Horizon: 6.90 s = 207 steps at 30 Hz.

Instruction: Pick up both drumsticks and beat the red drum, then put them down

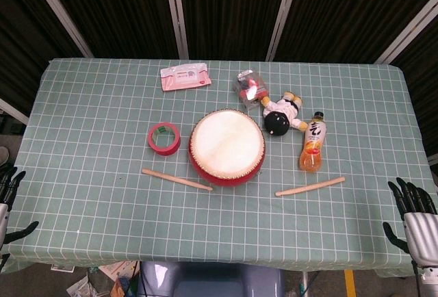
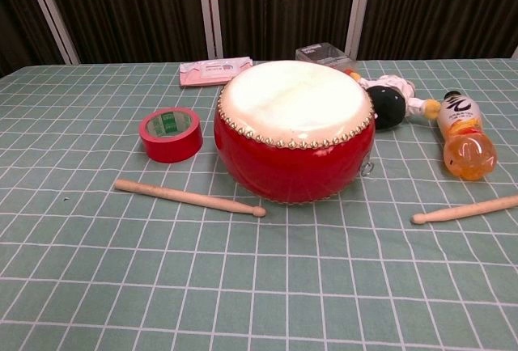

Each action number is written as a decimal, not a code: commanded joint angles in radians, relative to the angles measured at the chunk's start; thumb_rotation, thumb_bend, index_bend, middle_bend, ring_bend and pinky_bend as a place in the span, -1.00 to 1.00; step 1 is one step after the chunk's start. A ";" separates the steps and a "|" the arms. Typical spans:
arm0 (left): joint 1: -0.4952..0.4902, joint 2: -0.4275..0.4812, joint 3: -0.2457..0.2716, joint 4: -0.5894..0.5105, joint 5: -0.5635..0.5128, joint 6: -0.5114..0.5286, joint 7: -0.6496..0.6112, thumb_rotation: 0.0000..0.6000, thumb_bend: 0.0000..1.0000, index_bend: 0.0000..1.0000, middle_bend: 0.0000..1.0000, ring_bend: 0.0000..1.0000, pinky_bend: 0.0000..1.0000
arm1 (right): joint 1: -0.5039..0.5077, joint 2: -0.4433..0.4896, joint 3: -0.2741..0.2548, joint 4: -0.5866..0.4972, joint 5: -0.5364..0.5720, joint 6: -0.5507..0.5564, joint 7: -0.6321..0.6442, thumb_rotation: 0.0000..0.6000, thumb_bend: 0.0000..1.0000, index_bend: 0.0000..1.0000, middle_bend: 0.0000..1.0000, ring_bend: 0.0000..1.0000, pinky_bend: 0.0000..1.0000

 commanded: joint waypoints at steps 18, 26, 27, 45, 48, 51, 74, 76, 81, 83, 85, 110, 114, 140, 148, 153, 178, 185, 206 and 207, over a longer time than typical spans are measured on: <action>-0.249 -0.085 -0.141 -0.125 -0.184 -0.297 0.263 1.00 -0.57 -0.09 1.00 1.00 1.00 | 0.005 0.003 -0.002 -0.004 0.003 -0.013 0.006 1.00 -0.22 -1.00 -1.00 -1.00 -0.83; -0.407 -0.201 -0.215 -0.130 -0.418 -0.438 0.488 1.00 -0.57 -0.05 1.00 1.00 1.00 | 0.003 0.009 -0.003 -0.007 0.010 -0.016 0.020 1.00 -0.22 -1.00 -1.00 -1.00 -0.83; -0.424 -0.217 -0.219 -0.124 -0.439 -0.445 0.515 1.00 -0.56 -0.06 1.00 1.00 1.00 | 0.003 0.009 -0.003 -0.007 0.011 -0.017 0.022 1.00 -0.22 -1.00 -1.00 -1.00 -0.83; -0.681 -0.558 -0.225 0.126 -0.709 -0.504 0.789 1.00 -0.48 -0.07 1.00 1.00 1.00 | -0.001 0.027 -0.008 -0.016 0.031 -0.034 0.061 1.00 -0.22 -1.00 -1.00 -1.00 -0.83; -0.708 -0.595 -0.217 0.162 -0.735 -0.505 0.810 1.00 -0.48 -0.07 1.00 1.00 1.00 | -0.002 0.031 -0.009 -0.016 0.034 -0.038 0.072 1.00 -0.22 -1.00 -1.00 -1.00 -0.83; -0.728 -0.623 -0.212 0.193 -0.751 -0.506 0.820 1.00 -0.48 -0.07 1.00 1.00 1.00 | -0.001 0.033 -0.009 -0.017 0.034 -0.040 0.079 1.00 -0.22 -1.00 -1.00 -1.00 -0.83; -0.743 -0.638 -0.178 0.206 -0.749 -0.465 0.726 1.00 0.10 0.47 1.00 1.00 1.00 | 0.001 0.033 -0.006 -0.021 0.035 -0.042 0.079 1.00 -0.22 -1.00 -1.00 -1.00 -0.83; -0.737 -0.613 -0.176 0.173 -0.730 -0.455 0.711 1.00 0.10 0.48 1.00 1.00 1.00 | 0.000 0.032 -0.006 -0.020 0.036 -0.041 0.076 1.00 -0.22 -1.00 -1.00 -1.00 -0.83; -0.712 -0.525 -0.184 0.042 -0.673 -0.414 0.656 1.00 0.10 0.50 1.00 1.00 1.00 | 0.000 0.029 -0.006 -0.020 0.034 -0.038 0.065 1.00 -0.22 -1.00 -1.00 -1.00 -0.83; -0.697 -0.480 -0.185 -0.026 -0.650 -0.394 0.636 1.00 0.10 0.51 1.00 1.00 1.00 | 0.000 0.027 -0.005 -0.019 0.032 -0.036 0.060 1.00 -0.22 -1.00 -1.00 -1.00 -0.83; -0.680 -0.432 -0.181 -0.095 -0.623 -0.370 0.618 1.00 0.10 0.51 1.00 1.00 1.00 | 0.000 0.025 -0.004 -0.018 0.032 -0.035 0.055 1.00 -0.22 -1.00 -1.00 -1.00 -0.83; -0.451 0.031 -0.090 -0.497 -0.395 -0.200 0.386 1.00 0.10 0.52 1.00 1.00 1.00 | 0.212 -0.054 0.076 -0.110 0.086 -0.281 -0.356 1.00 -0.22 -0.32 1.00 1.00 1.00; -0.442 0.047 -0.090 -0.506 -0.381 -0.197 0.378 1.00 0.10 0.52 1.00 1.00 1.00 | 0.255 -0.107 0.093 -0.120 0.182 -0.351 -0.461 1.00 -0.22 -0.25 1.00 1.00 1.00; -0.440 0.019 -0.087 -0.471 -0.398 -0.215 0.419 1.00 0.10 0.52 1.00 1.00 1.00 | 0.401 -0.358 0.166 0.105 0.398 -0.439 -0.533 1.00 -0.22 -0.14 1.00 1.00 1.00; -0.440 0.011 -0.093 -0.474 -0.410 -0.207 0.439 1.00 0.10 0.52 1.00 1.00 1.00 | 0.421 -0.422 0.150 0.198 0.418 -0.458 -0.517 1.00 -0.22 -0.14 1.00 1.00 1.00; -0.443 0.005 -0.096 -0.474 -0.419 -0.207 0.453 1.00 0.10 0.52 1.00 1.00 1.00 | 0.426 -0.450 0.142 0.256 0.422 -0.458 -0.495 1.00 -0.22 -0.14 1.00 1.00 1.00; -0.442 -0.015 -0.094 -0.493 -0.419 -0.191 0.498 1.00 0.10 0.52 1.00 1.00 1.00 | 0.421 -0.485 0.109 0.368 0.464 -0.470 -0.483 1.00 -0.22 -0.14 1.00 1.00 1.00; -0.440 -0.008 -0.097 -0.493 -0.420 -0.189 0.496 1.00 0.10 0.52 1.00 1.00 1.00 | 0.422 -0.478 0.115 0.341 0.449 -0.440 -0.478 1.00 -0.22 -0.27 1.00 1.00 1.00; -0.445 -0.009 -0.102 -0.524 -0.424 -0.182 0.525 1.00 0.10 0.52 1.00 1.00 1.00 | 0.425 -0.464 0.098 0.314 0.455 -0.438 -0.501 1.00 -0.22 -0.27 1.00 1.00 1.00; -0.445 -0.009 -0.102 -0.524 -0.425 -0.182 0.524 1.00 0.10 0.52 1.00 1.00 1.00 | 0.426 -0.466 0.096 0.316 0.456 -0.441 -0.504 1.00 -0.22 -0.27 1.00 1.00 1.00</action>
